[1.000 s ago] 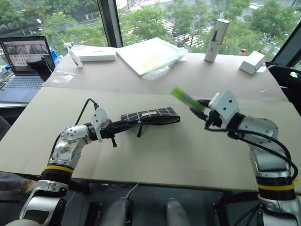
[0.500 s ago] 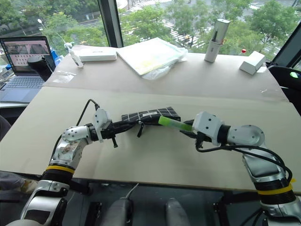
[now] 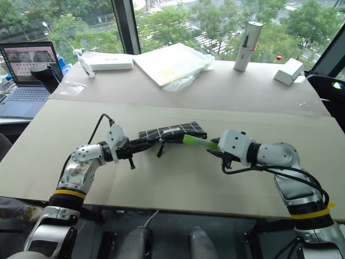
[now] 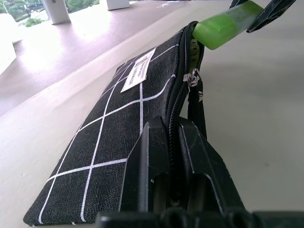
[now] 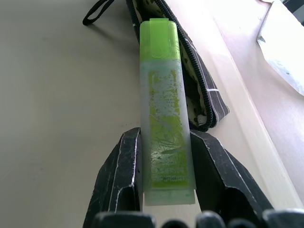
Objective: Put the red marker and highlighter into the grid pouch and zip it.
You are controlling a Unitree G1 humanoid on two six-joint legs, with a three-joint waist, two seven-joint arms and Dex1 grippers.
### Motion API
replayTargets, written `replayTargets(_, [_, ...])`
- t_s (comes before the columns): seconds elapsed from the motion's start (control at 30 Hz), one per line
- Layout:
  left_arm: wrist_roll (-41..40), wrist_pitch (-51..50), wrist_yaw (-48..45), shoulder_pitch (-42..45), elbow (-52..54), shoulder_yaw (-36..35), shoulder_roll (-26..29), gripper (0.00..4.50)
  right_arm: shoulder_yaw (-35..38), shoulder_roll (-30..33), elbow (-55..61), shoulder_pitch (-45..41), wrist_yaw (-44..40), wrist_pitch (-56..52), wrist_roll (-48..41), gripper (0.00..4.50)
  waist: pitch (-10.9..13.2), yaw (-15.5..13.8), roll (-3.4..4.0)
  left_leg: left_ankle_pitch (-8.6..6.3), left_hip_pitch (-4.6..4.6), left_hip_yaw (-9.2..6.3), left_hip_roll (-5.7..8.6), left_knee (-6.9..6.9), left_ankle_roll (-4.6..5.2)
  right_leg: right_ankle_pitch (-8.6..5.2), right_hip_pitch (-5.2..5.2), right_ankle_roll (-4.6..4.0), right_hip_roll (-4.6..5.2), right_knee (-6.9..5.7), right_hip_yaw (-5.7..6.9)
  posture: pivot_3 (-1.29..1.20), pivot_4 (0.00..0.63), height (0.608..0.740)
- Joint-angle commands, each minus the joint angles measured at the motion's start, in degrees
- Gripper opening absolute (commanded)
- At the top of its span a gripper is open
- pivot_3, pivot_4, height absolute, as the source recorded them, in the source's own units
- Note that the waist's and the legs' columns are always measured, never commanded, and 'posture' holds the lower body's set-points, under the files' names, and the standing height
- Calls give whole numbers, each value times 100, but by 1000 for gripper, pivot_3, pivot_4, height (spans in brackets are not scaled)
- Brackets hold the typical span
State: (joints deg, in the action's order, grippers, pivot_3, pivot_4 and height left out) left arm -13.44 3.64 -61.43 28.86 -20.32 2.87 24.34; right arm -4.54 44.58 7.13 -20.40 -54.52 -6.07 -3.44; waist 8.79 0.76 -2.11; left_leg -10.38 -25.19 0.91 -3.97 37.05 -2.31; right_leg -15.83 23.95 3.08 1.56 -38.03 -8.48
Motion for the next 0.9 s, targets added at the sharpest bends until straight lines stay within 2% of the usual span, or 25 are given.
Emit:
replayTargets(0.03, [-3, 180, -23, 51, 47, 4, 1, 0, -47, 7, -67, -229, -16, 141, 80, 1063, 0, 1, 0, 0, 0, 0, 0, 0, 0, 0, 0, 0, 0, 0, 0, 0, 150, 736])
replayTargets(0.23, [6, 261, -37, 87, -56, 28, -11, 0, -618, -57, -588, -704, -36, 419, 650, 1063, 0, 3, 0, 0, 0, 0, 0, 0, 0, 0, 2, 0, 0, -1, 0, 0, 150, 736])
replayTargets(0.6, [1, 371, -56, 151, -204, 21, 10, 0, -1377, -949, -1430, -1791, -48, 601, 1152, 1063, 0, 5, 0, 0, -1, 1, -1, -1, 0, 1, 5, -2, 0, -2, 1, 0, 150, 736])
replayTargets(0.9, [-19, 334, -42, 155, -157, 19, 28, 0, -1775, -1734, -1393, -1965, 247, 625, 1548, 1063, 0, 7, 1, 1, -1, 1, -1, -2, -1, 1, 8, -2, -1, -6, 1, 0, 150, 736])
